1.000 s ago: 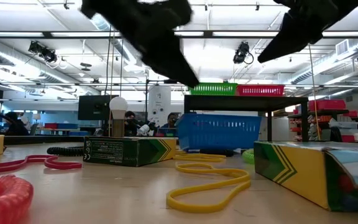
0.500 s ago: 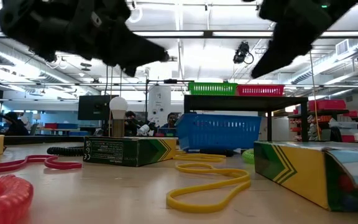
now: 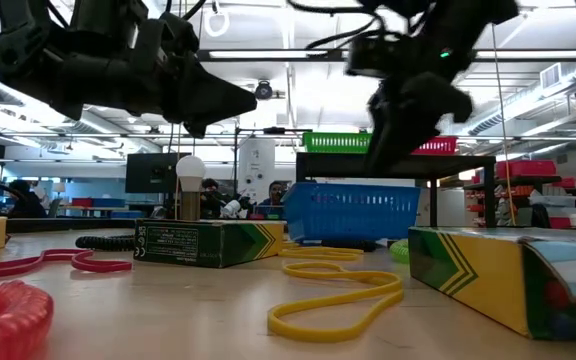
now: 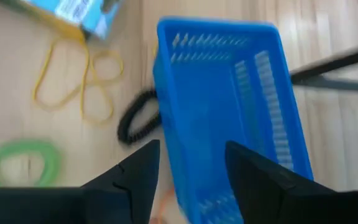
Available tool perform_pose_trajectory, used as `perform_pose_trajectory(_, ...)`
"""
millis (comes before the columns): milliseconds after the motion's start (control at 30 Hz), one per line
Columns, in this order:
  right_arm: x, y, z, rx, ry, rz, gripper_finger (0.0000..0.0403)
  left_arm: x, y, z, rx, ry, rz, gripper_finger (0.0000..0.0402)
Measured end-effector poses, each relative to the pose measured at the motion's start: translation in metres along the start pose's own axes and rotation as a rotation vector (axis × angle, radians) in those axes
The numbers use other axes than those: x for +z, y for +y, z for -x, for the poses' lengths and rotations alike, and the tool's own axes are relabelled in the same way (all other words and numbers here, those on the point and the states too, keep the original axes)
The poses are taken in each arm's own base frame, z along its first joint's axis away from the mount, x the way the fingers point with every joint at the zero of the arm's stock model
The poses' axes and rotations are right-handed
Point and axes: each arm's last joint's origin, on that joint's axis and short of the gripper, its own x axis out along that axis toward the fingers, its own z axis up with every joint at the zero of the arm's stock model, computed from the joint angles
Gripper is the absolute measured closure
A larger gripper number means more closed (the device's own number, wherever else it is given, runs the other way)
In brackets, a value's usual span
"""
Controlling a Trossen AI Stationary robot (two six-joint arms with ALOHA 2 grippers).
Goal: Pick & Place Office Desk Supplies
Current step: Put the blue bin on the shelf
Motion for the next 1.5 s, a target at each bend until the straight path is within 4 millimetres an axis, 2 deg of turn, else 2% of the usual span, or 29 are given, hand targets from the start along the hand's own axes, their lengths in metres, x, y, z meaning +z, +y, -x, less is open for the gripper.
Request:
perform_pose_trajectory(133,0.003,-0.001,-0.013,0.009,0.041,0.035,0.0237,0.0,0.0,0.0,0.004,-0.005,0.0,0.0328)
perform_pose_trajectory(267,0.002,-0.004,-0.021,0.041,0.06,0.031,0.0281,0.0,0.0,0.0,0.004,-0.005,0.003,0.0328)
perform_pose_trajectory(533,0.002,-0.004,-0.021,0.063,0.057,0.031,0.0381,0.002,0.003,0.0,0.109,-0.022,-0.006,0.0328)
perform_pose_trajectory(633,0.002,-0.002,-0.019,0.072,0.054,0.036,0.0393,0.002,0.004,0.001,0.144,-0.023,-0.006,0.0328)
perform_pose_trajectory(733,0.003,0.001,-0.014,0.079,0.039,0.043,0.0385,0.002,0.005,0.001,0.159,-0.023,-0.005,0.0328)
perform_pose_trajectory(933,0.003,0.014,0.018,0.135,-0.008,0.025,0.0392,0.002,0.005,0.001,0.162,-0.024,-0.004,0.0328)
perform_pose_trajectory(1100,-0.002,0.027,0.062,0.192,-0.053,0.004,0.0391,0.002,0.005,0.0,0.158,-0.023,-0.003,0.0328)
perform_pose_trajectory(1200,0.003,0.031,0.092,0.182,-0.081,-0.023,0.0391,0.002,0.005,0.0,0.158,-0.024,-0.003,0.0328)
perform_pose_trajectory(1367,0.015,0.029,0.132,0.078,-0.1,-0.033,0.0391,0.002,0.005,0.0,0.158,-0.023,-0.003,0.0328)
perform_pose_trajectory(1500,0.021,0.016,0.148,-0.022,-0.092,-0.021,0.0391,0.002,0.005,0.001,0.158,-0.028,-0.002,0.0328)
